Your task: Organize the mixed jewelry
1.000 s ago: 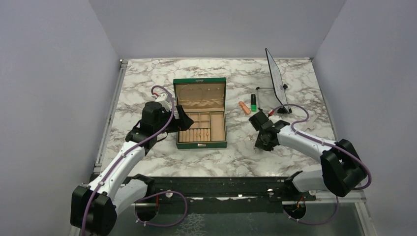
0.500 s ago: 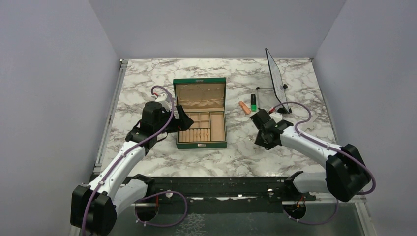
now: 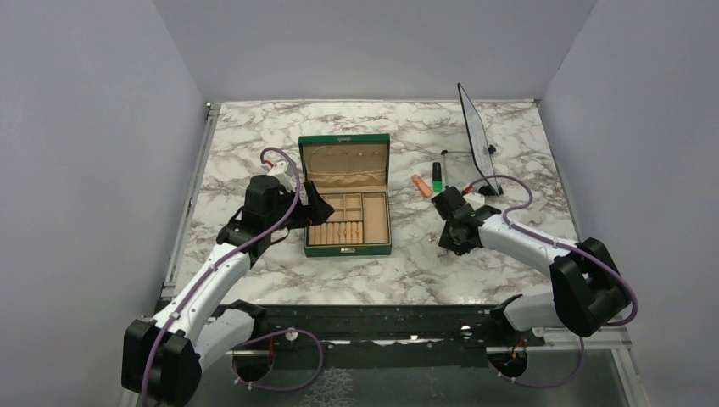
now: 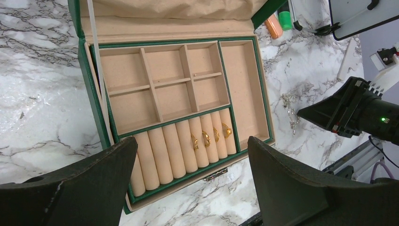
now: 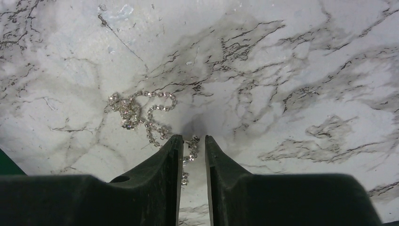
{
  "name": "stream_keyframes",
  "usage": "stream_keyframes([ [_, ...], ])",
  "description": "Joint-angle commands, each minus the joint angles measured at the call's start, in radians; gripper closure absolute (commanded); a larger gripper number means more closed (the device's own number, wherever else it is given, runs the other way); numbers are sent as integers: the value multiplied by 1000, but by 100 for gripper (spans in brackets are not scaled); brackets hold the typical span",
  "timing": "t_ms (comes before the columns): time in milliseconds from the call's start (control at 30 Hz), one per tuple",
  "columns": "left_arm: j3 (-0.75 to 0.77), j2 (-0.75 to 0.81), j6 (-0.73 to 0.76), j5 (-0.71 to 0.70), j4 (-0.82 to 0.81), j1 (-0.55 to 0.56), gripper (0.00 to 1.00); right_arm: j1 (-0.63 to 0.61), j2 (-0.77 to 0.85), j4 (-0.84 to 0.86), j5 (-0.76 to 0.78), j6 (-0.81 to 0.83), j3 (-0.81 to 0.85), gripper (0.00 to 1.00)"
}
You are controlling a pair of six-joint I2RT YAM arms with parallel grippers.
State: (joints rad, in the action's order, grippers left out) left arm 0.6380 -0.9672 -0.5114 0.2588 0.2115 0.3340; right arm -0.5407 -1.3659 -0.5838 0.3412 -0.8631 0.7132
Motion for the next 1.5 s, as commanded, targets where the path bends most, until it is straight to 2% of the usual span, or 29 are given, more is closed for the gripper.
stream_keyframes([
  [0,-6,1,1,6,-7,-6,12,14,-10,44,-30,14,-29,73],
  [300,-8,-7,-1,9,-10,-5,12,16,30,30,-46,25,-40,73],
  [600,-11,-6,-3,9,-13,-6,12,16,36,28,-54,39,-40,68],
  [1033,-16,-3,-3,9,-12,-6,12,16,-9,48,-78,43,-49,73],
  [1167,-14,-2,-3,10,-12,-6,12,16,-11,43,-87,44,-47,79],
  [1267,-14,-1,-3,9,-12,-6,12,16,0,35,-75,47,-38,93],
  [1333,-15,-2,-3,10,-11,-6,12,16,16,26,-58,55,-26,99],
  [1467,-13,0,-3,9,-11,-6,12,16,61,8,-23,94,9,99],
])
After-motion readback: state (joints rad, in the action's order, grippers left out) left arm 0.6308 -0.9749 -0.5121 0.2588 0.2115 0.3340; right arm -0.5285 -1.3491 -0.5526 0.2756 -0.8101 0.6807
